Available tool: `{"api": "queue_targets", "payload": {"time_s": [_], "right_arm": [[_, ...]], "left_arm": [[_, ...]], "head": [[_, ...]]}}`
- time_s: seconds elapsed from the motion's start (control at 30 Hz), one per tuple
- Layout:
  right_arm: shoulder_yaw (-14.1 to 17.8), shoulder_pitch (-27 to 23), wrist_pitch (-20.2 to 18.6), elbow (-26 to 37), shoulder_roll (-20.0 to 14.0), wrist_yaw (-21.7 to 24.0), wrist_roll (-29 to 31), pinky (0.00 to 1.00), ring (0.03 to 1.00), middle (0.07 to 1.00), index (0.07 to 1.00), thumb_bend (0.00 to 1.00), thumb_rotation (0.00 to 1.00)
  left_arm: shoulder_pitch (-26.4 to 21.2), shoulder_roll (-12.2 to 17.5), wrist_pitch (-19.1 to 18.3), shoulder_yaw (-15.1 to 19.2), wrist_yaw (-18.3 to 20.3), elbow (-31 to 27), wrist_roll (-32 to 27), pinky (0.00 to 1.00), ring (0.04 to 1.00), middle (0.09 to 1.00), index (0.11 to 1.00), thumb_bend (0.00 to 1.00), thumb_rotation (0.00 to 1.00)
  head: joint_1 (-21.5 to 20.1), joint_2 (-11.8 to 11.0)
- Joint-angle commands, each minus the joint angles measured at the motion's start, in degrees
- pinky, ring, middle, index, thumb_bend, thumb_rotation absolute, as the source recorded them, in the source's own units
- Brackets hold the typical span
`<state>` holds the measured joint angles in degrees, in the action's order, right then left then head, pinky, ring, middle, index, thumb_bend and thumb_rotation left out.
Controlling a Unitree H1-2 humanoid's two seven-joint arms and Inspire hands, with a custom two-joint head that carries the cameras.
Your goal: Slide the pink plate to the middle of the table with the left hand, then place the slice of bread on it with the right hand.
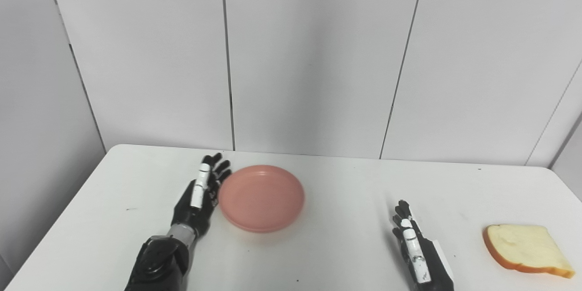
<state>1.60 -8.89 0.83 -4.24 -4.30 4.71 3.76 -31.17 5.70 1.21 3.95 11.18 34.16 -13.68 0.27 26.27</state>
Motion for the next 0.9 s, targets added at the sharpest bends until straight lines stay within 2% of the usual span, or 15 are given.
{"api": "queue_targets", "payload": {"time_s": [0.0,0.13,0.23,0.5,0.73,0.87], "right_arm": [[-0.9,2.0,2.5,-2.2,1.6,0.1,0.2,1.0,1.0,1.0,1.0,0.27,1.0],[-1.0,2.4,1.3,-1.0,2.0,-0.1,0.3,1.0,1.0,1.0,1.0,0.29,1.0],[-1.1,2.5,0.7,-0.3,2.0,0.0,0.5,1.0,1.0,1.0,1.0,0.31,1.0],[-1.1,3.0,-0.4,1.5,2.4,-0.3,0.7,1.0,1.0,1.0,1.0,0.33,1.0],[-1.6,3.4,-1.1,3.4,2.0,-0.3,-0.1,1.0,0.994,1.0,1.0,0.3,1.0],[-1.8,3.6,-1.9,4.1,1.9,-0.4,-0.5,0.99,0.988,1.0,1.0,0.31,1.0]], "left_arm": [[1.2,-1.1,-4.7,-0.8,0.0,-1.5,0.1,0.98,0.971,0.972,0.968,0.62,1.0],[1.7,-2.2,-5.7,-1.4,0.5,-3.0,0.4,1.0,0.988,0.985,0.979,0.59,1.0],[1.5,-3.3,-6.0,-2.0,0.9,-2.8,0.4,0.97,0.974,0.974,0.971,0.59,1.0],[1.9,-5.8,-7.1,-3.5,1.4,-4.0,-0.2,0.97,0.97,0.971,0.97,0.6,1.0],[3.1,-7.8,-9.2,-3.5,2.1,-6.0,-1.7,1.0,0.982,0.977,0.969,0.59,1.0],[4.1,-7.8,-10.7,-3.7,3.4,-7.0,-1.8,1.0,0.983,0.98,0.967,0.59,1.0]], "head": [[-0.1,0.6],[-0.3,1.6],[-0.3,2.2],[-0.4,4.4],[-0.5,5.7],[-0.8,6.5]]}}
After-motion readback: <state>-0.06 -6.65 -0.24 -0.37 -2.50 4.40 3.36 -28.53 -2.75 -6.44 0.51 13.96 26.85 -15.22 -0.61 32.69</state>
